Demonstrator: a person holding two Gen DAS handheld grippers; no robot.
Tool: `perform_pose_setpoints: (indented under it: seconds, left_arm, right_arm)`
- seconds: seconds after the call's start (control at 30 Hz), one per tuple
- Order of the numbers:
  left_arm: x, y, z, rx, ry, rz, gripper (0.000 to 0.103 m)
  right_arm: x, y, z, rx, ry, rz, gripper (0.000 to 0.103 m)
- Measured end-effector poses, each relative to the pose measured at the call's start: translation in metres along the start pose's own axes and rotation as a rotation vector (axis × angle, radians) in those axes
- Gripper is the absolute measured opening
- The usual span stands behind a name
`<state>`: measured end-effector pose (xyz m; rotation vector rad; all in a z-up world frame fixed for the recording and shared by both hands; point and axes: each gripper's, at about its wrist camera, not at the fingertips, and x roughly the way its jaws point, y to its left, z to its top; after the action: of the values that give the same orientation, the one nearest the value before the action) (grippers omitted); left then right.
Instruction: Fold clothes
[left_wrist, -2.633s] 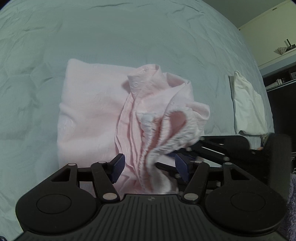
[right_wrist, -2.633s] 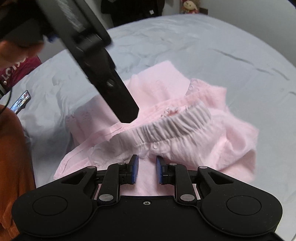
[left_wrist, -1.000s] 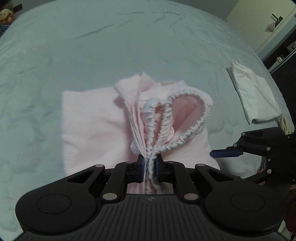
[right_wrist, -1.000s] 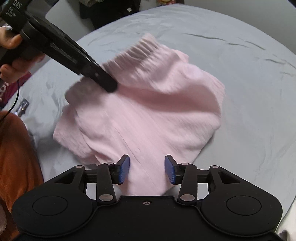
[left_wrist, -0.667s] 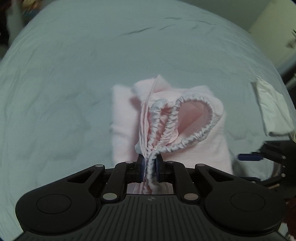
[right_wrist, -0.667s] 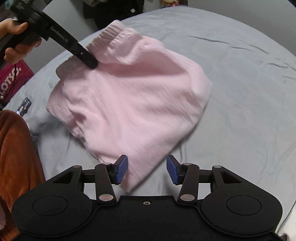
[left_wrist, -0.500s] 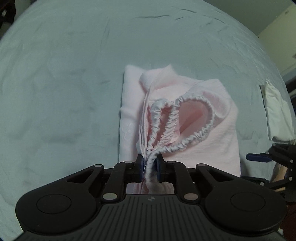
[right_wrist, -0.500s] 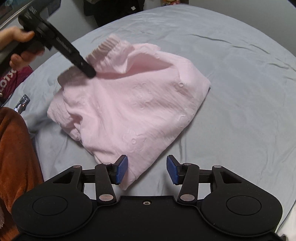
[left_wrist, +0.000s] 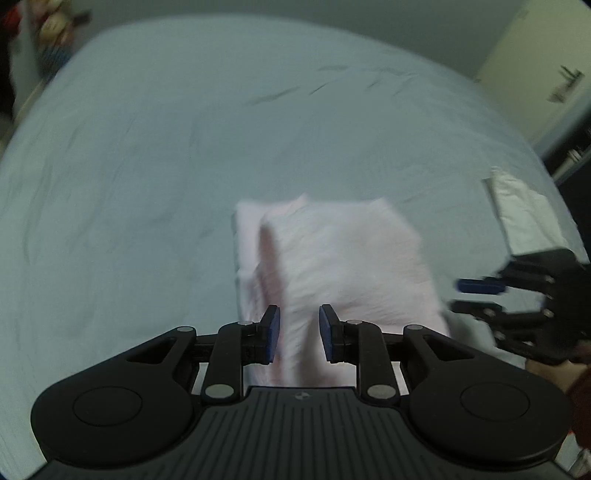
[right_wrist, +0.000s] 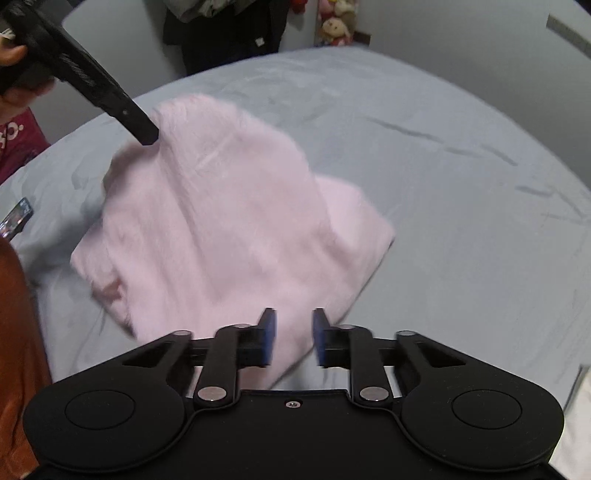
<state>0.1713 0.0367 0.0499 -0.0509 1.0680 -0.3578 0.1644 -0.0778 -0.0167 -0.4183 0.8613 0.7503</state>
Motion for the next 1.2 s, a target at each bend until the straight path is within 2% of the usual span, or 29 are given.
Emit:
perform_pose_setpoints:
  seconds: [0.1, 0.17, 0.23, 0.3, 0.37, 0.43, 0.53, 0.77, 1.03, 1.2]
  left_arm:
    - [-0.006, -0.006, 0.006, 0.003, -0.031, 0.001, 0.022]
    - [-0.003, -0.014, 0.012, 0.028, -0.029, -0.062, 0.022]
    - [0.009, -0.023, 0.013, 0.074, -0.017, -0.073, 0.022]
    - [0.019, -0.028, 0.011, 0.091, 0.005, -0.058, 0.022]
    - [0.045, -0.03, 0.005, 0.103, 0.091, 0.009, 0.022]
    - [0.064, -0.024, -0.004, 0.113, 0.143, 0.055, 0.022]
    - [0.084, -0.01, -0.015, 0.114, 0.198, 0.081, 0.022]
    - [0.114, 0.014, -0.026, 0.065, 0.252, 0.059, 0.022]
    - [0.116, 0.023, -0.032, 0.026, 0.242, 0.035, 0.022]
    - [0.102, 0.017, -0.037, 0.017, 0.205, 0.057, 0.022]
  right_arm:
    - [0.002, -0.003, 0.01, 0.005, -0.016, -0.022, 0.017]
    - [0.004, -0.007, 0.017, 0.011, -0.027, -0.037, 0.017]
    - [0.006, -0.01, 0.024, 0.017, -0.037, -0.05, 0.017]
    - [0.01, -0.015, 0.031, 0.038, -0.05, -0.041, 0.017]
    - [0.018, -0.018, 0.037, 0.05, -0.044, -0.03, 0.017]
    - [0.03, -0.019, 0.04, 0.053, -0.017, -0.024, 0.017]
    - [0.047, -0.019, 0.039, 0.046, 0.036, -0.02, 0.017]
    - [0.092, -0.033, 0.031, 0.07, 0.159, -0.014, 0.017]
    - [0.113, -0.03, 0.025, 0.048, 0.2, -0.016, 0.017]
    - [0.11, -0.027, 0.024, 0.052, 0.207, -0.039, 0.017]
